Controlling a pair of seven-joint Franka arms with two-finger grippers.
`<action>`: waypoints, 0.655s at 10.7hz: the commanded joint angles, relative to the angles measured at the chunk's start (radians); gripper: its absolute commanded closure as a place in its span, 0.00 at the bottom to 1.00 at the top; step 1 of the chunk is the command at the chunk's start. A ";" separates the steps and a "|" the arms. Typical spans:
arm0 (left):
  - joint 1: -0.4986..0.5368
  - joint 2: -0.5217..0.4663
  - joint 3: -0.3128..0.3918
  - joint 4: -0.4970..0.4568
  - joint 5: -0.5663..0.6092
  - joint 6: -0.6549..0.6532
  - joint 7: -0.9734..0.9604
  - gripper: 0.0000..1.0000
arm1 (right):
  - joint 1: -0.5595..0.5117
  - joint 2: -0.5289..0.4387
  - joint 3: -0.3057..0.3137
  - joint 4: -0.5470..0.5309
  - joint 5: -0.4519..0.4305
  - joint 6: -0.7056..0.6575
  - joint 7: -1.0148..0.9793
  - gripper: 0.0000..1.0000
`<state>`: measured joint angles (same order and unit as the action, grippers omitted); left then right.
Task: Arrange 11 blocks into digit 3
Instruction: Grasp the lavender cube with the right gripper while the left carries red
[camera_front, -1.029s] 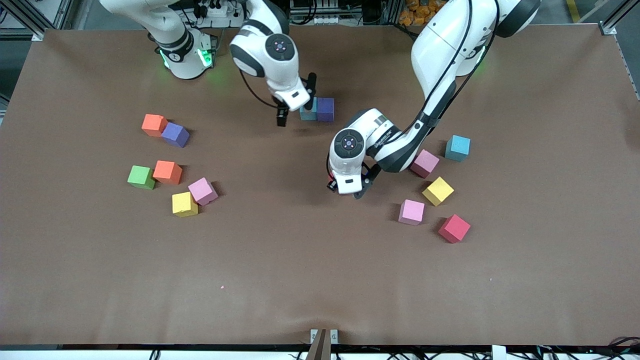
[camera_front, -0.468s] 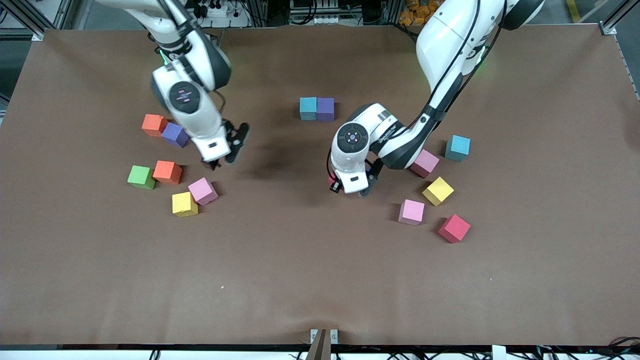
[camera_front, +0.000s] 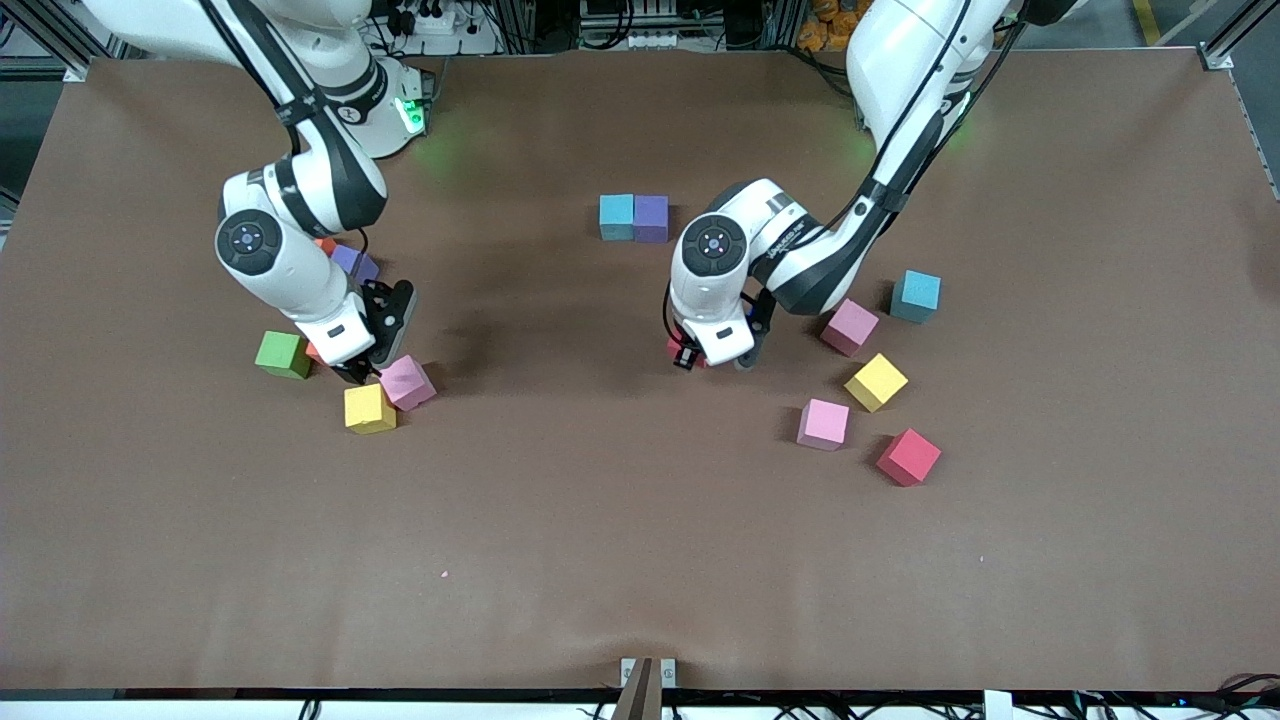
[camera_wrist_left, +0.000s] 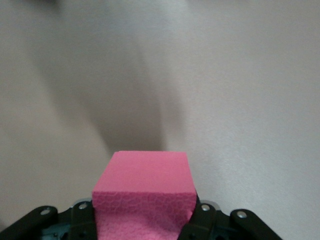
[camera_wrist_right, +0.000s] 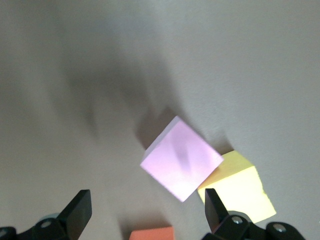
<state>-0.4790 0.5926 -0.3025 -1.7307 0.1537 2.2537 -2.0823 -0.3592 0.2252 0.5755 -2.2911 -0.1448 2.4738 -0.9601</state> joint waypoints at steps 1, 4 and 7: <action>0.007 -0.083 -0.009 -0.108 0.004 0.004 -0.079 1.00 | -0.034 0.060 0.015 0.002 -0.012 0.045 0.169 0.00; 0.019 -0.140 -0.036 -0.234 -0.028 0.067 -0.091 1.00 | -0.072 0.072 0.017 0.002 0.001 0.044 0.381 0.00; 0.020 -0.201 -0.058 -0.412 -0.054 0.199 -0.091 1.00 | -0.066 0.088 0.023 0.036 -0.006 0.010 0.587 0.00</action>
<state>-0.4728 0.4594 -0.3460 -2.0284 0.1197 2.3974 -2.1613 -0.4110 0.2985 0.5754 -2.2795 -0.1442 2.5123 -0.4392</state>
